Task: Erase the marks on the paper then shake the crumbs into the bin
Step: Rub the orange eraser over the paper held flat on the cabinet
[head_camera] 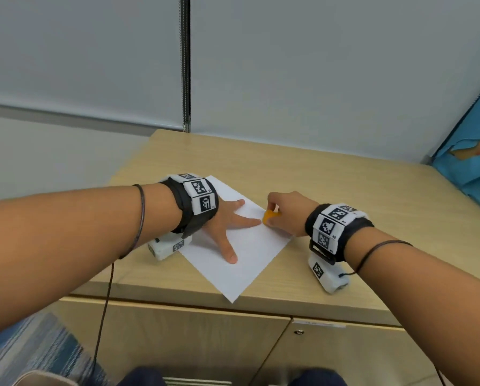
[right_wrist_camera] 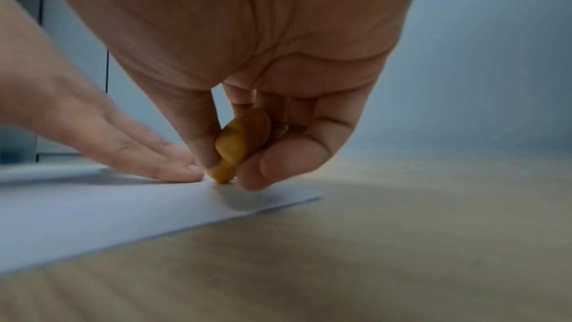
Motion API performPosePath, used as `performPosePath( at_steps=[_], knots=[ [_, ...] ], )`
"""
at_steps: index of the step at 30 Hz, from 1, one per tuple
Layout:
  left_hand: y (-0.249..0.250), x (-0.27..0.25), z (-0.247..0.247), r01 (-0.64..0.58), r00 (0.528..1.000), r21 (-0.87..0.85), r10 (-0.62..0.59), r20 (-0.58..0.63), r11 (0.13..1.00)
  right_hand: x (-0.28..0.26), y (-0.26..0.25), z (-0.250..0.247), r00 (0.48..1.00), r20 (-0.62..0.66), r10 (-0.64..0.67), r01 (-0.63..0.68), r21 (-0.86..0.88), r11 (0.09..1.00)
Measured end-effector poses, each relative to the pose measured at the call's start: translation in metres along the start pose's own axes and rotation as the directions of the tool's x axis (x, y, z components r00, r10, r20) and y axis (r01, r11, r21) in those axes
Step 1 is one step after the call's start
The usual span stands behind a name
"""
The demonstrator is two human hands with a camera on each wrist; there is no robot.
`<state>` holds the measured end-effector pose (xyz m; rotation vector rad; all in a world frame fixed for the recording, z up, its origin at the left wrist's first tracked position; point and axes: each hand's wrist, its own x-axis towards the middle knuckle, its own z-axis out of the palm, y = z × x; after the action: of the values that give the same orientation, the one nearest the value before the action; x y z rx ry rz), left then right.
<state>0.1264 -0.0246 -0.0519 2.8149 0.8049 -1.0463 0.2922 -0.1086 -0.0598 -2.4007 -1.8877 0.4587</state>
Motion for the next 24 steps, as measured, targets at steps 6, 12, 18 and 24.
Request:
performPosePath(
  at_steps=[6, 12, 18, 24],
  knots=[
    [-0.001, -0.001, 0.001, -0.032, 0.998, 0.082, 0.036, -0.047, 0.996, -0.001, 0.013, 0.011, 0.989, 0.143, 0.04, -0.096, 0.41, 0.907],
    [0.005, 0.029, 0.005, -0.136, 0.988, -0.004, 0.135, -0.075, 0.991, 0.002, 0.018, 0.009, 0.988, 0.15, -0.024, -0.041, 0.415, 0.909],
    [0.001, 0.038, 0.013, -0.081, 0.994, -0.028, 0.079, -0.069, 0.996, -0.001, 0.014, 0.009, 0.967, 0.198, -0.158, 0.1, 0.274, 0.956],
    [0.004, 0.041, 0.012, -0.067, 0.996, -0.011, 0.066, -0.055, 0.998, -0.002, 0.007, 0.009, 0.991, 0.063, -0.121, 0.117, 0.065, 0.991]
  ],
)
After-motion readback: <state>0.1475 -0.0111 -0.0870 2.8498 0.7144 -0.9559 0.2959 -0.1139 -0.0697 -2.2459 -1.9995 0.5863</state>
